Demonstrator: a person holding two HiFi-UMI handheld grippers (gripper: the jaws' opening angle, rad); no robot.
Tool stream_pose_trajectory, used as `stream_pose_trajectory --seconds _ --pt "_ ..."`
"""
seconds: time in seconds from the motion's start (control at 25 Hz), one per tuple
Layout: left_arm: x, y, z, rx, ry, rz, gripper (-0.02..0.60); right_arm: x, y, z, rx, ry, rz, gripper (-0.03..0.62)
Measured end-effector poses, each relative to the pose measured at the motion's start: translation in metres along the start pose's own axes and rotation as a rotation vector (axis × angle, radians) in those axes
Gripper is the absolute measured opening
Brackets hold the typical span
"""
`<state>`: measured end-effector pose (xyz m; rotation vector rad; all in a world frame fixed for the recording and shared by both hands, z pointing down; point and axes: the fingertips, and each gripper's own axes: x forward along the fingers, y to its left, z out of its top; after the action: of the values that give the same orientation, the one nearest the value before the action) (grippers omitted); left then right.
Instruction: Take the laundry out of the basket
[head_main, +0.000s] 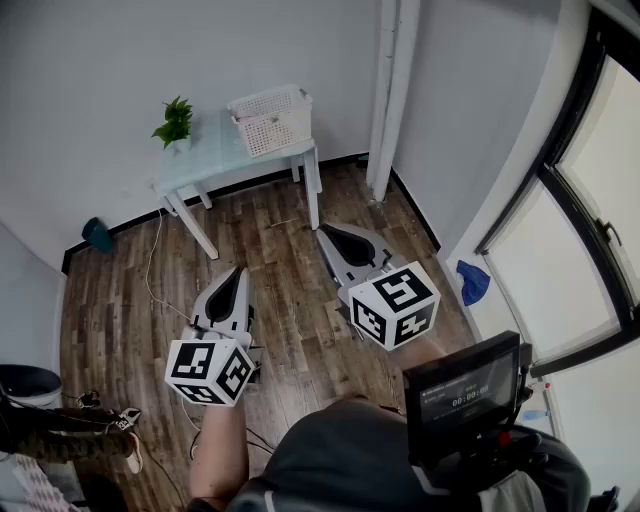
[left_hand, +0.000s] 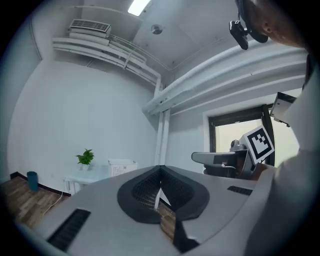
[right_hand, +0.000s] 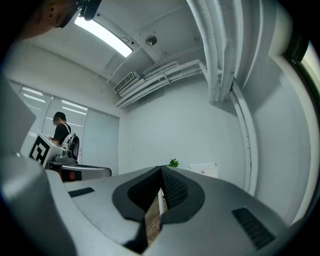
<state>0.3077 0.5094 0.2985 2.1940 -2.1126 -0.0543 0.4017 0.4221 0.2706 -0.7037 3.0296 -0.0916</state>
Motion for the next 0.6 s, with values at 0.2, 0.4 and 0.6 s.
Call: stream_pose_trajectory --seconds 0.2,0.4,0.6 --pt "-0.002 -0.006 0.005 -0.036 -0.049 -0.06 0.008 0.0 0.0 0.003 -0.002 0.001 0.004 0.015" --pt "-0.004 -0.004 0.004 -0.035 -0.032 -0.09 0.008 0.003 0.009 0.006 0.009 -0.009 0.014 0.017" --pt "-0.002 -0.01 0.007 -0.001 -0.05 -0.136 0.008 0.004 0.012 0.01 0.012 -0.012 0.012 0.017"
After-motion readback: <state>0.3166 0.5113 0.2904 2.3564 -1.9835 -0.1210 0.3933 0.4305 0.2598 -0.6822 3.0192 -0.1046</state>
